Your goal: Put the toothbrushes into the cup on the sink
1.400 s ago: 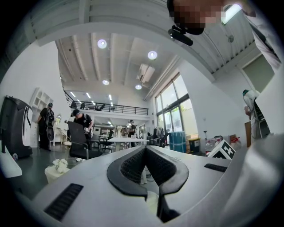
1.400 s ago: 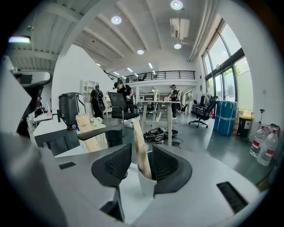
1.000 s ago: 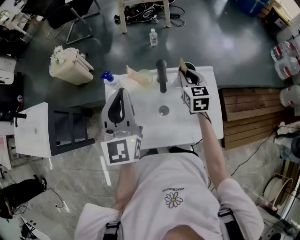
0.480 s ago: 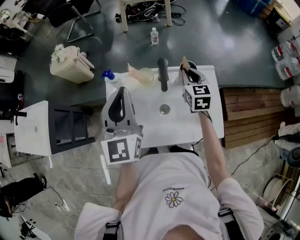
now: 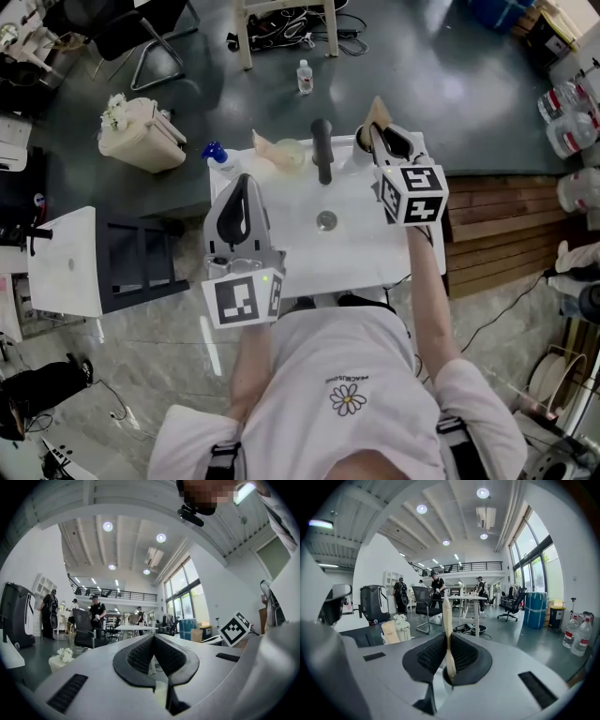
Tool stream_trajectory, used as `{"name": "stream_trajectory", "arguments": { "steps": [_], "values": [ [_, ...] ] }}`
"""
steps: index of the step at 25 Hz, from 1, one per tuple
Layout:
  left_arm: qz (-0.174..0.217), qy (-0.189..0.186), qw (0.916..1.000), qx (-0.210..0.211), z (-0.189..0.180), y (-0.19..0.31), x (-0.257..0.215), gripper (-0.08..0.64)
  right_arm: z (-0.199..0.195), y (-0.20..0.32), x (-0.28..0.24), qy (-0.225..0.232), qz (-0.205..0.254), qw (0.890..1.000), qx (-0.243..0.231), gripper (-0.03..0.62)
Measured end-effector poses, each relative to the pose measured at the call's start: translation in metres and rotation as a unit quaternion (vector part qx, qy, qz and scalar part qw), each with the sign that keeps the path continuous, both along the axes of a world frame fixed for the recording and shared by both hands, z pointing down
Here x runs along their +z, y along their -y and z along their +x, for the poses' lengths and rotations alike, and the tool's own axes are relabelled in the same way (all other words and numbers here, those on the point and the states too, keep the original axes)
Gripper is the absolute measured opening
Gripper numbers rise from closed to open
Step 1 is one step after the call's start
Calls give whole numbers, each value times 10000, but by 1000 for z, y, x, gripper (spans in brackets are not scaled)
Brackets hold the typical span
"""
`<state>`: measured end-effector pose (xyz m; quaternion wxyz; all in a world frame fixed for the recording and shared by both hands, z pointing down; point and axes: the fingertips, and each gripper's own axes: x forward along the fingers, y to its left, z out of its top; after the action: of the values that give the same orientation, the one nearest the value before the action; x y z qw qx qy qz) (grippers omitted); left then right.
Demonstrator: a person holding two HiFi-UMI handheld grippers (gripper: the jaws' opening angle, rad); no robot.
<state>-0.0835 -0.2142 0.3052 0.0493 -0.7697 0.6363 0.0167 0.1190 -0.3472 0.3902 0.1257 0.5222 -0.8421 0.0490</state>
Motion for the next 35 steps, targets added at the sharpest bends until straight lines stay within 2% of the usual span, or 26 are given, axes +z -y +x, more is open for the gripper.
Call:
{"name": "stream_trajectory", "arguments": {
  "steps": [5, 9, 15, 20, 31, 35],
  "values": [
    [39, -23, 10000, 53, 3, 0, -3, 15, 3, -22, -56, 229, 587, 9980, 14, 31],
    [101, -35, 9999, 94, 6, -2, -7, 15, 10, -52, -99, 503, 1180, 9917, 125, 30],
    [254, -22, 9996, 139, 11, -4, -20, 15, 17, -99, -126, 685, 1840, 9801, 307, 31],
    [317, -28, 9995, 82, 10, -10, -25, 15, 21, -123, -129, 760, 1978, 9766, 381, 31],
    [295, -57, 9995, 3, 8, -5, -21, 17, 23, -121, -131, 752, 1979, 9766, 376, 31],
    [144, -242, 9996, 54, 6, 13, -13, 24, 25, -121, -127, 742, 1920, 9778, 385, 29]
  ]
}}
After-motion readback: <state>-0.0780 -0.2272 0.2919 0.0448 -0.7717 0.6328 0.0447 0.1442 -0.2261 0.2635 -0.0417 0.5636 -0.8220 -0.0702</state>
